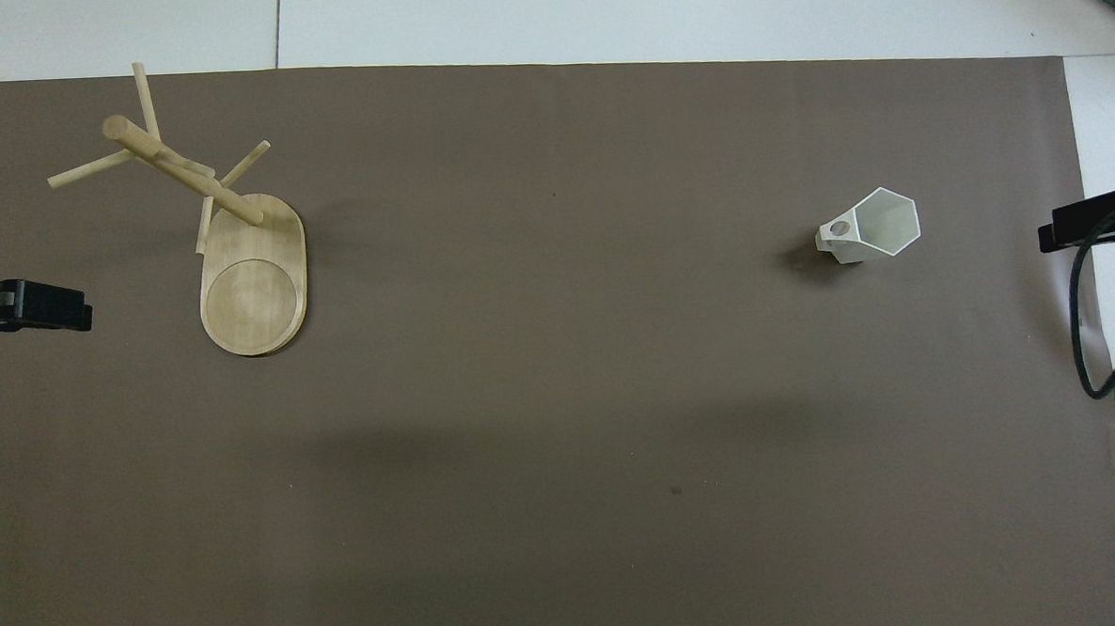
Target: Hang cup on rack
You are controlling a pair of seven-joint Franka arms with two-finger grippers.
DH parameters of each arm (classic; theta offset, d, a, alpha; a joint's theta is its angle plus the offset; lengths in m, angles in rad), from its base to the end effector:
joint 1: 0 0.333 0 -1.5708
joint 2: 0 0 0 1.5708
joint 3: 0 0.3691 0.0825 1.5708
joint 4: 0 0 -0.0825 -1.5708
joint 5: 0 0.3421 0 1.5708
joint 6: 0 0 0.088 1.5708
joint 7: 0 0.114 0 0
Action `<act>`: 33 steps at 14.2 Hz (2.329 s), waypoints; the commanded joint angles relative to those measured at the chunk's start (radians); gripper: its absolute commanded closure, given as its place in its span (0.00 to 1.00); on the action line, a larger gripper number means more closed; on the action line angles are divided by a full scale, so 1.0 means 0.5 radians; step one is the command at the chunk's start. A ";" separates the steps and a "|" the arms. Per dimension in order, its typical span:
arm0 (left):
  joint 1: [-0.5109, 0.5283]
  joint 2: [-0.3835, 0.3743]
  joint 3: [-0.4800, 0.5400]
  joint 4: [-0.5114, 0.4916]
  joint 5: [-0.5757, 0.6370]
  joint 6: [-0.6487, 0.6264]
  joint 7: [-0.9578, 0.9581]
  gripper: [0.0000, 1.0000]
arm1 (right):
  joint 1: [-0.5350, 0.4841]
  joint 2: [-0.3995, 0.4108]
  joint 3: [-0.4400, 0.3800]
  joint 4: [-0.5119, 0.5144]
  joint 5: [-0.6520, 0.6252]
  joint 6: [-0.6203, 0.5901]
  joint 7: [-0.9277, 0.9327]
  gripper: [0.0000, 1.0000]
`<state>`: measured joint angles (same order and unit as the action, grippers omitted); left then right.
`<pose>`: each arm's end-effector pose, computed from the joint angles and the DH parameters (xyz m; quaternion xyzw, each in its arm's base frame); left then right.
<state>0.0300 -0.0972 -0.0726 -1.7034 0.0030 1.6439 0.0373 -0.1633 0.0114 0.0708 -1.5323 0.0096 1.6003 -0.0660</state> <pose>0.4829 -0.0225 0.6680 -0.9990 0.0399 -0.0187 0.0050 0.5186 -0.0473 0.6841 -0.9995 0.0133 -0.0286 0.0029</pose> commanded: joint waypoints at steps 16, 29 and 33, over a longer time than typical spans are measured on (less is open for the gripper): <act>0.017 -0.017 -0.017 -0.014 0.040 -0.021 -0.022 0.00 | -0.020 0.063 0.000 -0.681 -0.004 1.097 0.000 0.00; 0.017 -0.017 -0.017 -0.014 0.040 -0.024 -0.022 0.00 | -0.026 0.416 0.000 -0.862 -0.032 1.677 -0.144 0.00; 0.017 -0.017 -0.017 -0.014 0.040 -0.024 -0.022 0.00 | -0.023 0.410 0.000 -0.933 -0.032 1.699 -0.144 0.00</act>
<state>0.0300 -0.0972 -0.0726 -1.7034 0.0030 1.6438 0.0373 -0.1644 0.2332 0.0645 -1.9666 0.0096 2.4248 -0.1250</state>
